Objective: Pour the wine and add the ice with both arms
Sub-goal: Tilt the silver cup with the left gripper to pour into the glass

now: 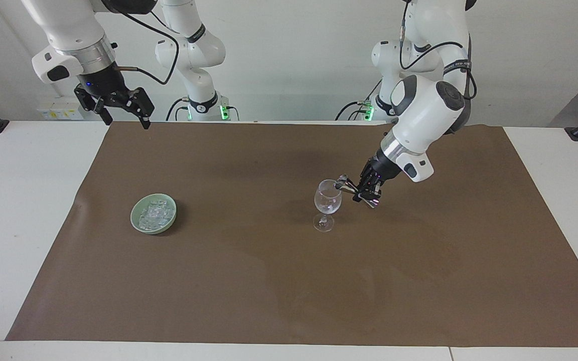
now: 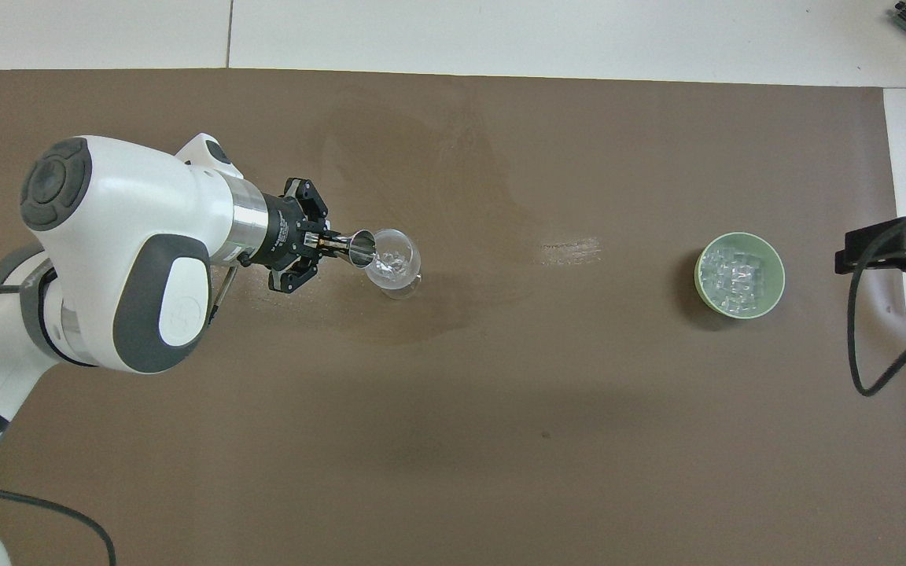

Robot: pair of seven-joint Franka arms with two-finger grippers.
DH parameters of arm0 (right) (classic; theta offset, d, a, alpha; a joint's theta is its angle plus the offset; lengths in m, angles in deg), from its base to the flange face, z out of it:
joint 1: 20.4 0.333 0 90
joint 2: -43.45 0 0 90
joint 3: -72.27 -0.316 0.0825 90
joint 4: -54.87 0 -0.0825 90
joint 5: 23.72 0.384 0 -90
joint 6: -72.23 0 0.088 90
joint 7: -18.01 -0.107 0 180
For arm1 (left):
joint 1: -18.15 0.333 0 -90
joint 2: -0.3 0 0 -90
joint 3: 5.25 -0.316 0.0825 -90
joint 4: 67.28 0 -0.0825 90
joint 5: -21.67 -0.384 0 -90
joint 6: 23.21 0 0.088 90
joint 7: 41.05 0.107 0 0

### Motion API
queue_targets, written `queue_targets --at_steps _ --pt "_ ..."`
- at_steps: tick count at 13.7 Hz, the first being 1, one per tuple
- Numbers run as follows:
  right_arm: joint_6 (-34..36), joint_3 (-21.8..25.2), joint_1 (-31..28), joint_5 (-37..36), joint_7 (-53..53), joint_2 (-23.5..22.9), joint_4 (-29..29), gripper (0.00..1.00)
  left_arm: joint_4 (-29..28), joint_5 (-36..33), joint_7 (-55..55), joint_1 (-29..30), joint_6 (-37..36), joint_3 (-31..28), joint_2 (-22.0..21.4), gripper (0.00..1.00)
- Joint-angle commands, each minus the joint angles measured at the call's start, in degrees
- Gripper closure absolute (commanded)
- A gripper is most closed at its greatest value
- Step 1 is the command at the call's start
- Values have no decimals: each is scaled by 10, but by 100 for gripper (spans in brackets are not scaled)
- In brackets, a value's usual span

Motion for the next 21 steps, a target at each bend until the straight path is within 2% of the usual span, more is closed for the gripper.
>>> queue_targets --at_steps 1,10,21 --pt "4 1 -1 15 9 9 6 0 8 -25 -39 -13 -3 -7 -9 100" --pt "4 1 -1 15 9 9 6 0 28 -78 -54 -30 3 -6 -9 100" --pt "4 1 -1 15 9 9 6 0 37 -215 -83 -68 2 -6 -9 100"
